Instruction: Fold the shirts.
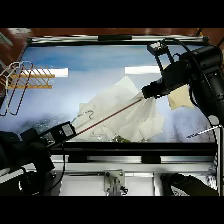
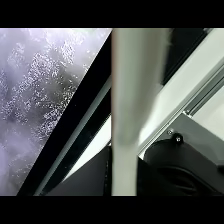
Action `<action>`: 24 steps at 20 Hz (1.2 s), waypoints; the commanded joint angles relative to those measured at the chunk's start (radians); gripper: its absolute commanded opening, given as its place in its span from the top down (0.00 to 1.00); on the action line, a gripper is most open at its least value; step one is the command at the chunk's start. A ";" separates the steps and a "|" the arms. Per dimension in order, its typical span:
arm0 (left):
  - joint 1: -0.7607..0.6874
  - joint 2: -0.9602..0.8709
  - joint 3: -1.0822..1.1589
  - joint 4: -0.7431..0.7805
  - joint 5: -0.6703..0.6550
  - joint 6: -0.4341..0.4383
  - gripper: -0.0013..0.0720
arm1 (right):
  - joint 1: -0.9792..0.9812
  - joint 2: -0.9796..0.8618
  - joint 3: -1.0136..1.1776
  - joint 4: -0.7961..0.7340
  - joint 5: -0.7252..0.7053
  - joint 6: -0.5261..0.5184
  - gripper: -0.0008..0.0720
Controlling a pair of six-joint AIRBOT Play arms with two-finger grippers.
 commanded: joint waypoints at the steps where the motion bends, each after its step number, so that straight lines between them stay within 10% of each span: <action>1: -0.055 0.010 -0.048 0.006 0.056 -0.002 0.93 | 0.000 0.000 0.001 0.005 -0.026 0.000 0.92; 14: -0.028 -0.138 -0.180 0.019 0.352 -0.195 0.93 | 0.001 0.148 0.001 0.306 -0.012 -0.098 0.92; 24: -0.077 -0.118 -0.179 0.012 0.530 0.047 0.93 | 0.001 0.210 0.001 0.401 -0.016 -0.211 0.92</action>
